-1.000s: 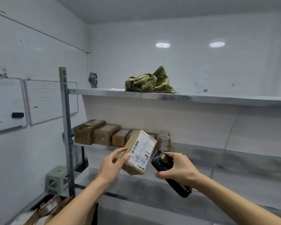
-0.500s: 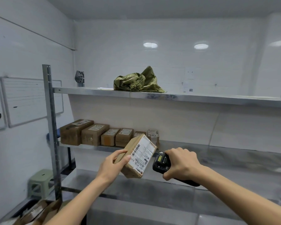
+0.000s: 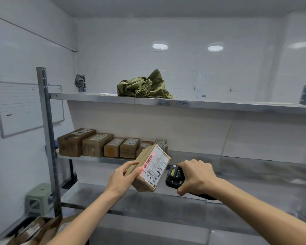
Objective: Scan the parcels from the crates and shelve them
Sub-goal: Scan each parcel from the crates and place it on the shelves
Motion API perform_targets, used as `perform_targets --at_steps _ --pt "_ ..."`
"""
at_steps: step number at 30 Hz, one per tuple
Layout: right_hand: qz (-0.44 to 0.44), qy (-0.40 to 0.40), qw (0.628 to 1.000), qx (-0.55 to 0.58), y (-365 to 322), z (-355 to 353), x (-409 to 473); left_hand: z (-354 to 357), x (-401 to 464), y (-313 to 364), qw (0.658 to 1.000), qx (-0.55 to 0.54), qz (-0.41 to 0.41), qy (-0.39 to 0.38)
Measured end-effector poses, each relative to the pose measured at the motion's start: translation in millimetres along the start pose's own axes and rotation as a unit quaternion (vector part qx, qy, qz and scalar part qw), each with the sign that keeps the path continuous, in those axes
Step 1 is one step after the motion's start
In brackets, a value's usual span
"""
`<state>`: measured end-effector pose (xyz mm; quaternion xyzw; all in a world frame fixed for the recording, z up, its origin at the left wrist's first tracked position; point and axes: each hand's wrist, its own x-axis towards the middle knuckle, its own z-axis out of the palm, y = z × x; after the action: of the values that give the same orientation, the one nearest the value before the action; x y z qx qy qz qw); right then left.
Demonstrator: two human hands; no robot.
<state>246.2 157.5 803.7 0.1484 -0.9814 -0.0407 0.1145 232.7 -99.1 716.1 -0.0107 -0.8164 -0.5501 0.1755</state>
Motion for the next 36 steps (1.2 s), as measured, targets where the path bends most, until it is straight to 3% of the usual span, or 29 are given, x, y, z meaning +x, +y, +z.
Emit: perform_targets --at_steps 16,22,29,36 --pt "0.013 -0.001 1.000 0.012 55.4 14.7 11.5 46.2 11.8 20.7 1.000 -0.006 -0.018 -0.016" --pt "0.030 -0.001 0.993 0.118 92.2 25.6 17.5 76.7 25.6 30.0 0.999 -0.033 -0.039 -0.016" --pt "-0.037 -0.014 0.898 0.439 128.6 51.9 18.6 145.2 39.9 54.9 0.985 -0.130 -0.107 -0.025" --pt "-0.040 -0.018 0.838 0.545 169.5 81.6 31.2 201.4 51.1 62.3 0.972 -0.155 -0.169 -0.045"
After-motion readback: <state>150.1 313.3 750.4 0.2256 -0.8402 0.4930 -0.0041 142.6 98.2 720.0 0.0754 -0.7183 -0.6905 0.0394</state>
